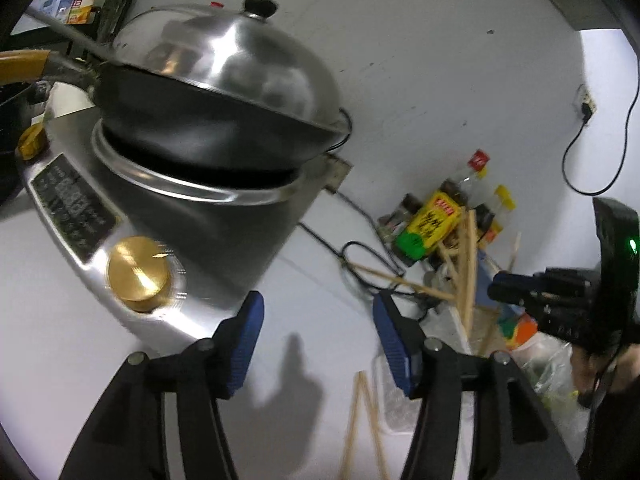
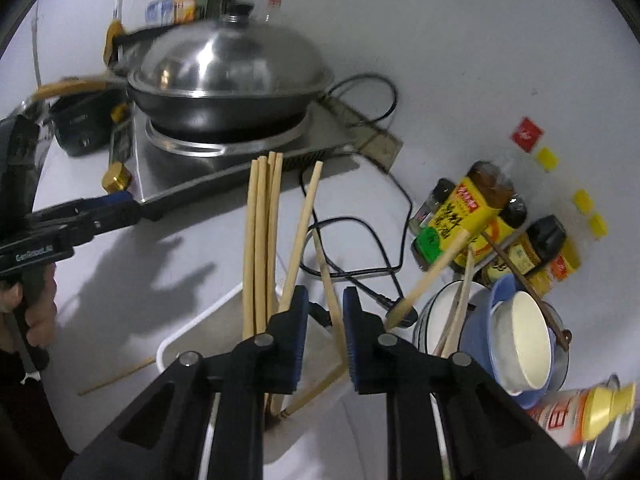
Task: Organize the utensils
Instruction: 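Lower the left tool's chopstick into the holder and open the left tool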
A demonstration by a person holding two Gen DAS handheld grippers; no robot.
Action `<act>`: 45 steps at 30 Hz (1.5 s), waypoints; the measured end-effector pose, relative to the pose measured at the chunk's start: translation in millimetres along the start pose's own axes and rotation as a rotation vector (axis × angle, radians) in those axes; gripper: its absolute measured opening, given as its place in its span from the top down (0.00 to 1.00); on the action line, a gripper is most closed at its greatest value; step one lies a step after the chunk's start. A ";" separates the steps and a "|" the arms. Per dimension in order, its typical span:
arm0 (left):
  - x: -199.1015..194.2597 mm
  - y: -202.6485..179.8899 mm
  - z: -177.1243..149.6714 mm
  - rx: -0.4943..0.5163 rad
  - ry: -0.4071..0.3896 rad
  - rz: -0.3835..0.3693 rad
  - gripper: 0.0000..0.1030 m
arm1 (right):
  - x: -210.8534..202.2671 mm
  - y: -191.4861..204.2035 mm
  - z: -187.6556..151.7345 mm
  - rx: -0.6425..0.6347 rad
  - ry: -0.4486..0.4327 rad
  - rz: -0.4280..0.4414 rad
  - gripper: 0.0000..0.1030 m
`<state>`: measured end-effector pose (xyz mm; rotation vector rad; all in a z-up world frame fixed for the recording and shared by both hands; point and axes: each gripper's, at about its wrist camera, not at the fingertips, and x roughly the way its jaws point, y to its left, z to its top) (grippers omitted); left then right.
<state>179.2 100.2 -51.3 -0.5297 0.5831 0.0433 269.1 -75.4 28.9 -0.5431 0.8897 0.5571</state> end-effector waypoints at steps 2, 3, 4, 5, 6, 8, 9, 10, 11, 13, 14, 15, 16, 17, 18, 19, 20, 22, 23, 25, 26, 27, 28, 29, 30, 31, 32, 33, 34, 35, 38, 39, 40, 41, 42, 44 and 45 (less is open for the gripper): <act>-4.4 9.1 0.3 0.000 -0.001 0.006 0.44 | 13.3 3.6 9.8 -0.025 0.056 0.005 0.84; -7.4 14.0 0.6 0.000 -0.004 0.009 0.44 | 18.8 5.8 12.8 -0.038 0.078 0.003 0.84; -10.5 18.6 0.9 -0.003 -0.012 0.011 0.43 | 25.4 8.4 17.2 -0.058 0.110 0.003 0.84; -12.4 21.0 1.2 -0.006 -0.018 0.013 0.43 | 28.7 10.4 19.6 -0.069 0.129 0.001 0.84; -14.8 24.4 1.7 -0.011 -0.024 0.013 0.43 | 33.3 11.9 22.6 -0.083 0.156 -0.008 0.84; -18.1 28.3 3.0 -0.017 -0.035 0.007 0.43 | 36.7 12.1 25.7 -0.107 0.192 -0.022 0.84; -18.8 30.3 3.4 -0.021 -0.040 0.002 0.43 | 36.7 10.7 28.6 -0.118 0.209 -0.022 0.84; -18.7 31.6 3.8 -0.025 -0.043 -0.004 0.43 | 35.8 8.0 31.6 -0.122 0.221 -0.026 0.84; -19.0 33.5 4.3 -0.027 -0.044 -0.009 0.42 | 34.9 5.2 34.7 -0.123 0.232 -0.032 0.84; -15.2 35.3 5.9 -0.026 -0.041 -0.029 0.42 | 33.7 -3.2 43.2 -0.122 0.258 -0.029 0.84; -13.7 35.0 5.9 -0.022 -0.040 -0.035 0.42 | 34.2 -7.6 48.1 -0.121 0.277 -0.021 0.84; -12.2 34.0 6.6 -0.012 -0.042 -0.048 0.42 | 35.3 -11.5 52.4 -0.122 0.292 -0.014 0.84; -11.9 32.8 7.3 -0.006 -0.040 -0.051 0.42 | 36.5 -15.5 58.0 -0.123 0.309 -0.008 0.84; -11.9 32.4 8.4 0.005 -0.037 -0.055 0.42 | 38.8 -17.0 64.4 -0.122 0.327 0.003 0.84; -12.6 32.1 9.8 0.012 -0.035 -0.052 0.42 | 41.4 -18.4 70.7 -0.121 0.343 0.012 0.84; -11.8 30.3 11.9 0.016 -0.036 -0.045 0.42 | 44.7 -20.2 78.3 -0.121 0.358 0.017 0.84; -15.8 30.0 14.1 0.020 -0.045 -0.042 0.42 | 46.8 -20.6 84.3 -0.120 0.370 0.020 0.84; -24.0 29.5 17.9 0.028 -0.065 -0.050 0.42 | 57.6 -23.5 98.2 -0.124 0.416 0.047 0.84; -28.3 29.2 20.0 0.032 -0.076 -0.052 0.42 | 64.2 -23.6 103.6 -0.133 0.440 0.058 0.84; -39.3 31.8 22.0 0.034 -0.101 -0.054 0.42 | 81.9 -24.2 111.0 -0.153 0.494 0.061 0.84; -41.7 32.6 22.6 0.033 -0.105 -0.054 0.42 | 90.5 -23.9 113.4 -0.152 0.521 0.067 0.84; -45.2 34.8 22.6 0.032 -0.108 -0.056 0.42 | 101.4 -23.3 114.5 -0.151 0.553 0.073 0.84; -47.9 37.4 22.6 0.030 -0.108 -0.057 0.42 | 109.1 -21.9 113.2 -0.158 0.577 0.075 0.82; -49.2 39.1 22.5 0.027 -0.107 -0.058 0.42 | 117.5 -20.5 110.8 -0.168 0.602 0.083 0.80; -50.7 42.2 22.0 0.020 -0.105 -0.059 0.42 | 125.4 -18.6 108.8 -0.172 0.630 0.097 0.77; -49.9 43.1 21.8 0.014 -0.103 -0.061 0.42 | 130.2 -18.0 107.2 -0.174 0.645 0.106 0.77; -48.9 43.5 21.0 0.010 -0.101 -0.063 0.42 | 134.1 -16.7 107.0 -0.177 0.658 0.114 0.77; -48.7 45.4 20.9 0.003 -0.098 -0.067 0.42 | 136.5 -16.2 108.1 -0.177 0.664 0.122 0.77; -48.0 46.9 21.0 -0.003 -0.094 -0.071 0.42 | 139.3 -16.7 109.4 -0.172 0.666 0.131 0.77; -45.9 47.3 21.5 -0.006 -0.090 -0.076 0.42 | 140.6 -16.8 110.6 -0.165 0.668 0.143 0.77; -44.0 47.9 19.5 -0.007 -0.086 -0.086 0.42 | 147.2 -15.6 112.3 -0.143 0.679 0.174 0.77; -43.9 47.6 19.0 -0.006 -0.086 -0.091 0.42 | 149.6 -14.9 111.3 -0.141 0.686 0.178 0.77; -44.2 47.8 18.2 -0.006 -0.087 -0.094 0.42 | 151.2 -14.5 109.7 -0.143 0.695 0.175 0.77; -44.1 47.7 17.4 -0.007 -0.089 -0.097 0.42 | 153.3 -15.0 108.2 -0.144 0.700 0.174 0.77; -43.4 47.4 16.8 -0.008 -0.089 -0.100 0.42 | 154.2 -15.2 106.1 -0.145 0.704 0.173 0.77; -41.2 47.3 15.7 -0.012 -0.084 -0.104 0.42 | 156.2 -16.2 101.1 -0.136 0.711 0.177 0.77; -39.8 46.7 15.4 -0.013 -0.079 -0.109 0.42 | 157.1 -16.2 98.6 -0.133 0.714 0.186 0.77</act>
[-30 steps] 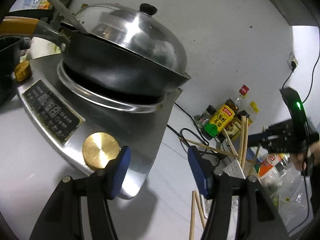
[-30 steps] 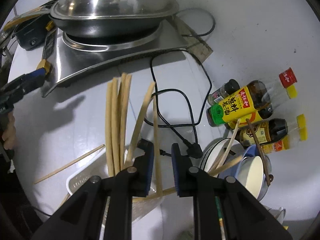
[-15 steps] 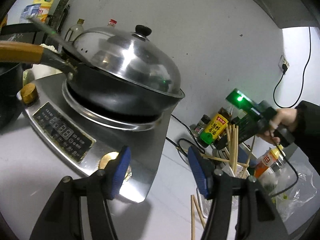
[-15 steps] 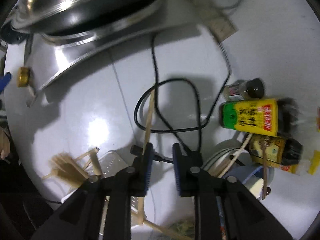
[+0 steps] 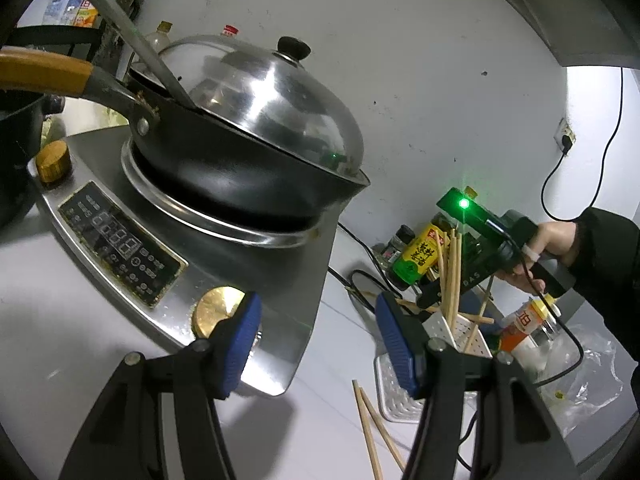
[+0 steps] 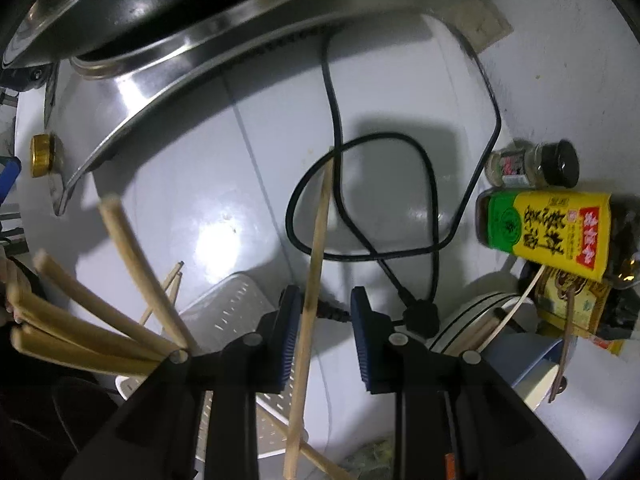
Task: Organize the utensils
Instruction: 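Lower the left tool's chopstick into the holder and open the left tool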
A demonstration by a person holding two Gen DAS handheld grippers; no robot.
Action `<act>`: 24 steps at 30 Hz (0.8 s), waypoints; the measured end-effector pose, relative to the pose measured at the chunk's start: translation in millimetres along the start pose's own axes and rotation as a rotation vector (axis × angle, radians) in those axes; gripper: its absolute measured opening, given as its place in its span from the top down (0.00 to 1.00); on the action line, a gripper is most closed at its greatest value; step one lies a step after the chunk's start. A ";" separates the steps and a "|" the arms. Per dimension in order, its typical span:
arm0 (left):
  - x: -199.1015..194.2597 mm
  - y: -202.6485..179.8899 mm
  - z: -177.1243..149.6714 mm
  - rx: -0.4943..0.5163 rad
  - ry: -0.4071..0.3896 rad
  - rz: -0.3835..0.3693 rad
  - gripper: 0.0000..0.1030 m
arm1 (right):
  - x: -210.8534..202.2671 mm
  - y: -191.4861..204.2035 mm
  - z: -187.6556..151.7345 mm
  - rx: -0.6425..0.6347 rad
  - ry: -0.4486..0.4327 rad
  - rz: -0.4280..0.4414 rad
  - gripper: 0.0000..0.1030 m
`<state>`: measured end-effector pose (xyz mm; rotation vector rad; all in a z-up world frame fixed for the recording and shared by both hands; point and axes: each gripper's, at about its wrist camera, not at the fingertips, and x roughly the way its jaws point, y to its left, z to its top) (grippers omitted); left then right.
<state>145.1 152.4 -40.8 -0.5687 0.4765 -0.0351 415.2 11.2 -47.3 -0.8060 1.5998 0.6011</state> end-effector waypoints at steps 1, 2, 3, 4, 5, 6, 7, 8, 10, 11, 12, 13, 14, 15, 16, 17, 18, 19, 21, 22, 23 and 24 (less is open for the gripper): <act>0.9 -0.9 -0.4 0.002 0.004 -0.002 0.42 | 2.6 1.2 -1.6 -0.005 0.003 0.008 0.77; 1.6 -1.4 -1.2 0.003 0.004 -0.002 0.42 | 5.4 2.4 -2.7 -0.011 0.007 0.011 0.77; 1.5 -2.4 -1.5 0.005 0.003 -0.004 0.42 | 8.2 4.3 -4.0 -0.019 0.014 0.013 0.77; 1.3 -2.9 -1.4 0.006 0.003 -0.005 0.42 | 11.4 6.6 -5.4 -0.029 0.020 0.016 0.77; 1.2 -3.5 -1.2 0.006 0.001 -0.005 0.42 | 13.5 7.9 -6.3 -0.035 0.022 0.017 0.77; 1.1 -4.0 -1.1 0.007 -0.002 -0.005 0.42 | 14.7 9.2 -7.1 -0.041 0.024 0.019 0.78; 1.3 -4.5 -1.0 0.007 -0.001 -0.005 0.42 | 13.4 9.6 -7.5 -0.042 0.010 0.018 0.82; 1.5 -5.3 -1.2 0.008 0.001 -0.005 0.42 | 12.4 10.8 -7.6 -0.045 0.004 0.015 0.87; 2.0 -6.2 -1.4 0.008 0.005 -0.007 0.42 | 10.4 12.3 -8.6 -0.052 -0.013 -0.014 0.92; 2.0 -7.0 -1.4 0.009 0.007 -0.008 0.42 | 8.9 12.3 -9.6 -0.048 -0.023 -0.018 0.92; 2.3 -8.2 -1.8 0.011 0.009 -0.010 0.42 | 7.1 12.9 -10.8 -0.047 -0.035 -0.027 0.93; 2.0 -8.5 -2.2 0.011 0.011 -0.011 0.42 | 3.7 13.2 -12.7 -0.041 -0.052 -0.039 0.93; 1.7 -9.9 -2.5 0.012 0.012 -0.013 0.42 | 0.3 14.5 -14.0 -0.037 -0.063 -0.046 0.94; 2.0 -10.9 -2.5 0.014 0.013 -0.015 0.42 | -3.2 14.6 -15.4 -0.029 -0.078 -0.056 0.94; 2.1 -12.7 -2.6 0.016 0.013 -0.016 0.42 | -9.0 14.6 -17.8 -0.018 -0.098 -0.065 0.94; 1.9 -14.6 -2.9 0.019 0.013 -0.018 0.42 | -12.2 14.2 -18.1 -0.012 -0.109 -0.071 0.94; 1.8 -16.0 -3.3 0.022 0.015 -0.022 0.42 | -17.9 14.4 -21.2 0.000 -0.129 -0.081 0.94; 2.3 -17.8 -4.0 0.025 0.017 -0.024 0.42 | -22.4 14.6 -26.1 0.009 -0.145 -0.087 0.94; 4.3 -21.3 -5.8 0.030 0.028 -0.027 0.42 | -33.2 18.7 -31.5 0.015 -0.174 -0.089 0.94; 5.4 -22.7 -6.6 0.032 0.033 -0.029 0.42 | -36.5 18.4 -35.0 0.016 -0.184 -0.087 0.94; 6.6 -25.4 -8.2 0.037 0.038 -0.034 0.42 | -40.3 18.2 -38.9 0.017 -0.197 -0.091 0.94; 7.3 -27.3 -9.3 0.040 0.042 -0.036 0.42 | -44.3 19.9 -42.2 0.021 -0.207 -0.093 0.94</act>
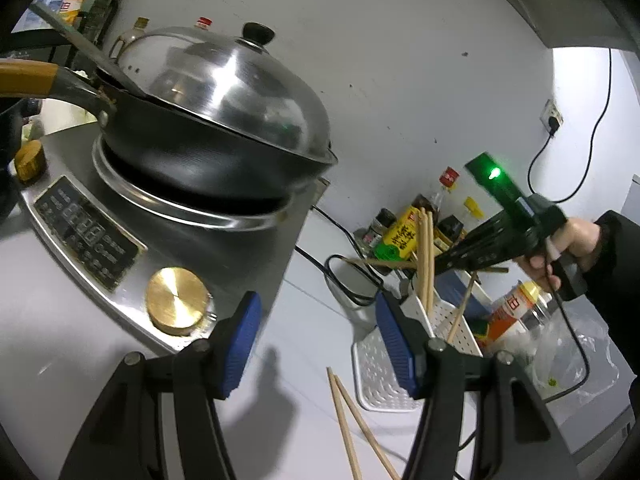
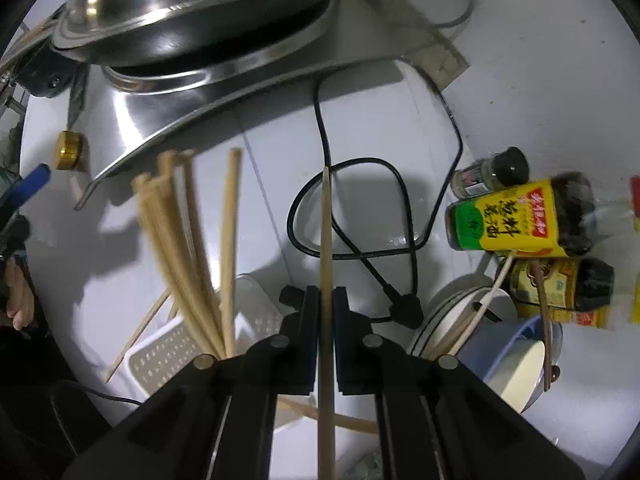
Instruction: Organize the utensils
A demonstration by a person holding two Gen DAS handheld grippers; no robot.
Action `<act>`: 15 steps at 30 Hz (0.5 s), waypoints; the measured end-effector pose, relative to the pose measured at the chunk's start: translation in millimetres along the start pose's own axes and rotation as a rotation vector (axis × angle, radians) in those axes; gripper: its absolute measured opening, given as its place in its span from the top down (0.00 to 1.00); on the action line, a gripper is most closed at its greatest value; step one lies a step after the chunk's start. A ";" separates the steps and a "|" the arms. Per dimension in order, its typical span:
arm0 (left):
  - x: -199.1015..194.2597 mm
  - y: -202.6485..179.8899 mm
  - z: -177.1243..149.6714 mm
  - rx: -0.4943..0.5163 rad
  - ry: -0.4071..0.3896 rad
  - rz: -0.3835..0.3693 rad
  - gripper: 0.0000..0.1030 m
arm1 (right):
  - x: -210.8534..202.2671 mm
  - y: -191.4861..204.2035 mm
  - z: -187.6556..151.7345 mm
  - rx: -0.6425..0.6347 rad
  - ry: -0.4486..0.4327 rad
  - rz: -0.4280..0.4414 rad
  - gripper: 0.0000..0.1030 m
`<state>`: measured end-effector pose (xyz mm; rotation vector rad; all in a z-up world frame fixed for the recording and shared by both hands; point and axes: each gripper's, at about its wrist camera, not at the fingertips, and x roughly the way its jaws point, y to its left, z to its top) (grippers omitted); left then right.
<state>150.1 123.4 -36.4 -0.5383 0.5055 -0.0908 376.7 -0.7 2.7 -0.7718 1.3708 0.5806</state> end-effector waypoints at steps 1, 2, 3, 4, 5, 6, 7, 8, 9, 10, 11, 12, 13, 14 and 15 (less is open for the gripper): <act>1.3 -2.6 -1.2 0.003 0.008 -0.002 0.42 | -5.1 -1.0 -4.0 0.008 -0.016 -0.005 0.94; 1.7 -3.8 -2.4 0.005 0.011 -0.005 0.42 | -10.1 -2.4 -8.5 0.018 -0.028 -0.007 0.94; 2.6 -5.9 -3.9 0.007 0.016 -0.009 0.42 | -16.9 -4.8 -14.1 0.032 -0.047 -0.014 0.94; 2.8 -7.1 -4.9 0.009 0.020 -0.009 0.42 | -23.9 -6.9 -19.8 0.047 -0.069 -0.021 0.94; 3.3 -8.9 -5.9 0.011 0.026 -0.009 0.42 | -27.1 -12.0 -25.1 0.063 -0.088 -0.020 0.94; 3.6 -10.1 -6.7 0.011 0.026 -0.011 0.42 | -31.5 -14.7 -30.4 0.079 -0.108 -0.022 0.94; 3.9 -11.4 -7.3 0.011 0.029 -0.011 0.42 | -39.9 -17.6 -37.0 0.100 -0.140 -0.018 0.94; 4.6 -12.0 -7.8 0.011 0.031 -0.012 0.42 | -45.8 -20.1 -41.9 0.117 -0.168 -0.010 0.94; 4.9 -14.0 -8.1 0.012 0.032 -0.018 0.42 | -51.7 -21.0 -44.8 0.134 -0.197 -0.002 0.94; 5.4 -16.1 -8.5 0.016 0.035 -0.017 0.42 | -60.2 -21.6 -49.1 0.157 -0.244 0.011 0.94; 6.1 -17.1 -8.3 0.020 0.037 -0.017 0.42 | -65.7 -21.1 -51.8 0.172 -0.275 0.024 0.94; 6.0 -19.7 -9.2 0.026 0.036 -0.018 0.42 | -69.2 -21.0 -53.9 0.183 -0.300 0.034 0.94; 6.3 -21.6 -10.1 0.030 0.037 -0.018 0.42 | -74.0 -20.1 -56.9 0.198 -0.334 0.049 0.94; 7.3 -23.9 -10.7 0.033 0.042 -0.016 0.42 | -78.1 -19.0 -59.9 0.214 -0.366 0.067 0.94; 8.4 -25.3 -11.6 0.035 0.048 -0.016 0.42 | -82.8 -17.0 -62.3 0.228 -0.405 0.092 0.94</act>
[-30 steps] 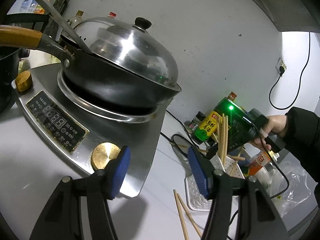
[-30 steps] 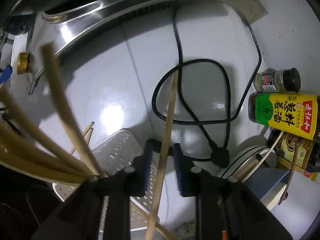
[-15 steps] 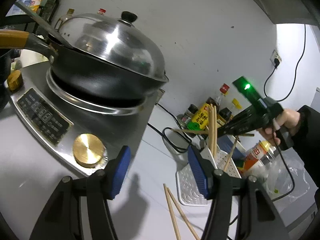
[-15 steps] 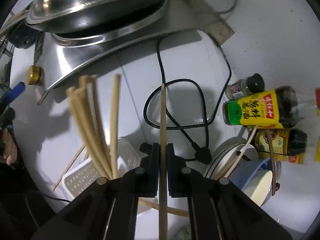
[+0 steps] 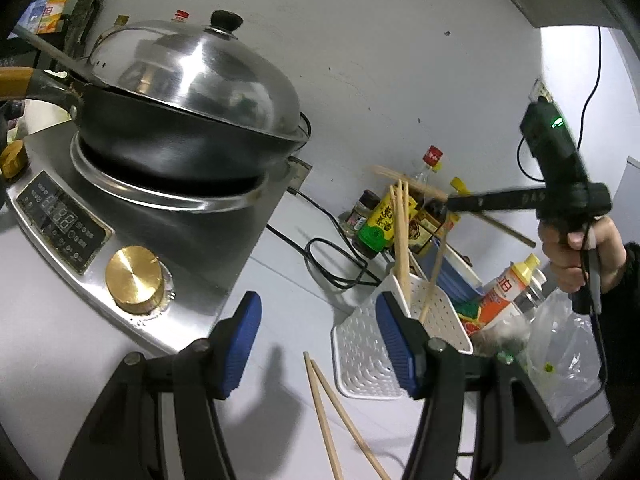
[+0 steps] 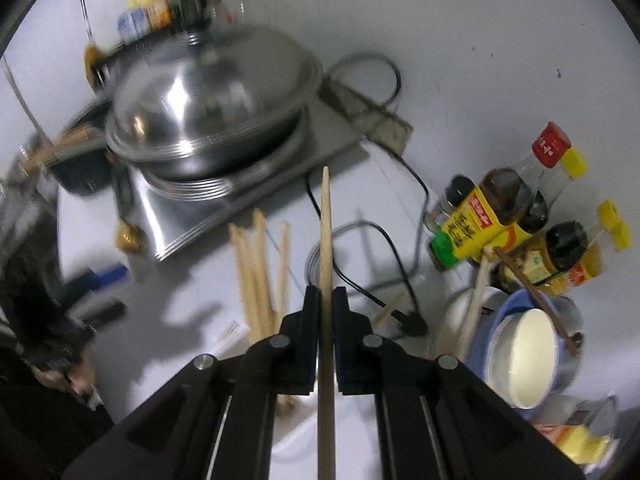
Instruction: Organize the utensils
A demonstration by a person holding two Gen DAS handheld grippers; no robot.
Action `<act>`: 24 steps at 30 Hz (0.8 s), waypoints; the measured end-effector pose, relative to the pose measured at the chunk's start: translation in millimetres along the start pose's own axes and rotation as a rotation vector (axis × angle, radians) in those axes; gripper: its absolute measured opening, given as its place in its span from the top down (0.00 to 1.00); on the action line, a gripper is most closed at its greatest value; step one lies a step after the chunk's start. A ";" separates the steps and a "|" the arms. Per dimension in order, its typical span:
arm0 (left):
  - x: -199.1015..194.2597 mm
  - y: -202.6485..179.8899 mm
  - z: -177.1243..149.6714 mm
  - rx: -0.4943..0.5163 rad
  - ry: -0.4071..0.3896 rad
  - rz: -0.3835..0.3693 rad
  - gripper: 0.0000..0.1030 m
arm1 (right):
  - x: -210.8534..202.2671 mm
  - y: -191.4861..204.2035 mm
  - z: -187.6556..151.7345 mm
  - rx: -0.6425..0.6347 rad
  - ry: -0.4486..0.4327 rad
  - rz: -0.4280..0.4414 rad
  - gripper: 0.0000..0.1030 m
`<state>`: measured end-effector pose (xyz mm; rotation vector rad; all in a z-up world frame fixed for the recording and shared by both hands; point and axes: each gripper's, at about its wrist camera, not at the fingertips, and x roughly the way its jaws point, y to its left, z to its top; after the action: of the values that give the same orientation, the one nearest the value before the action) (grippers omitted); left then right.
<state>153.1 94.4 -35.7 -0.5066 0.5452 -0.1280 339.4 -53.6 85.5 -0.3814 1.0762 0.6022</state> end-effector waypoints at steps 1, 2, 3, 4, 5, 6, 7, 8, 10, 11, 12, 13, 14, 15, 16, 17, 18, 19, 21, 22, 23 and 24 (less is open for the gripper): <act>0.9 -1.0 -0.8 0.002 0.005 -0.001 0.42 | -5.7 1.7 -2.5 0.026 -0.056 0.046 0.94; 1.3 -1.8 -1.6 0.004 0.009 0.000 0.42 | -7.8 4.6 -4.5 0.039 -0.091 0.076 0.94; 1.3 -2.8 -2.3 0.008 0.014 0.003 0.42 | -8.4 8.4 -8.1 0.049 -0.119 0.101 0.94; 0.3 -4.2 -3.3 0.013 0.013 0.003 0.42 | -7.1 12.1 -11.6 0.060 -0.134 0.120 0.94; -1.2 -4.6 -3.8 0.016 0.013 0.006 0.42 | -3.7 17.8 -13.4 0.067 -0.140 0.137 0.94; -2.1 -4.5 -4.0 0.018 0.013 0.008 0.42 | 0.5 21.0 -17.5 0.074 -0.154 0.162 0.94; -2.8 -4.7 -4.1 0.019 0.014 0.011 0.42 | 3.2 23.6 -20.5 0.079 -0.173 0.171 0.94; -3.7 -4.7 -4.3 0.019 0.014 0.015 0.42 | 7.4 25.1 -23.6 0.082 -0.181 0.176 0.94; -6.3 -4.0 -4.6 0.019 0.013 0.022 0.42 | 16.5 26.2 -29.4 0.089 -0.182 0.175 0.94; -7.3 -3.7 -4.5 0.018 0.011 0.025 0.42 | 21.3 26.5 -32.5 0.083 -0.178 0.167 0.94; -8.3 -3.3 -4.4 0.017 0.010 0.028 0.42 | 25.6 28.1 -35.9 0.077 -0.173 0.155 0.94; -8.7 -3.5 -4.3 0.017 0.010 0.030 0.42 | 30.3 28.4 -38.9 0.069 -0.171 0.149 0.94; -8.7 -4.2 -4.2 0.018 0.010 0.030 0.42 | 34.3 29.4 -41.4 0.058 -0.172 0.136 0.94; -8.5 -4.9 -4.2 0.019 0.011 0.030 0.42 | 38.2 27.0 -43.4 0.048 -0.173 0.130 0.94; -8.6 -5.2 -4.8 0.022 0.012 0.029 0.42 | 41.2 29.1 -44.7 0.038 -0.172 0.121 0.94; -9.0 -5.8 -5.2 0.024 0.013 0.029 0.42 | 44.7 30.4 -46.0 0.027 -0.169 0.113 0.94; -8.9 -6.0 -5.9 0.025 0.015 0.029 0.42 | 45.9 32.7 -47.7 0.015 -0.169 0.102 0.94; -8.5 -5.7 -6.1 0.024 0.018 0.030 0.42 | 46.6 36.9 -49.8 -0.011 -0.169 0.077 0.94; -7.5 -5.2 -6.5 0.023 0.023 0.032 0.42 | 49.6 41.3 -56.7 -0.038 -0.176 0.055 0.94; -6.7 -5.7 -6.9 0.025 0.024 0.033 0.42 | 50.5 42.3 -60.5 -0.044 -0.184 0.049 0.94; -6.0 -6.2 -7.6 0.026 0.026 0.034 0.42 | 50.4 42.3 -63.6 -0.047 -0.191 0.045 0.94; -5.7 -5.9 -8.0 0.027 0.027 0.034 0.42 | 51.4 42.8 -66.4 -0.052 -0.197 0.038 0.94</act>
<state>144.1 87.3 -36.1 -0.4702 0.5779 -0.1101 283.4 -43.9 10.2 -0.3398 0.8821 0.6881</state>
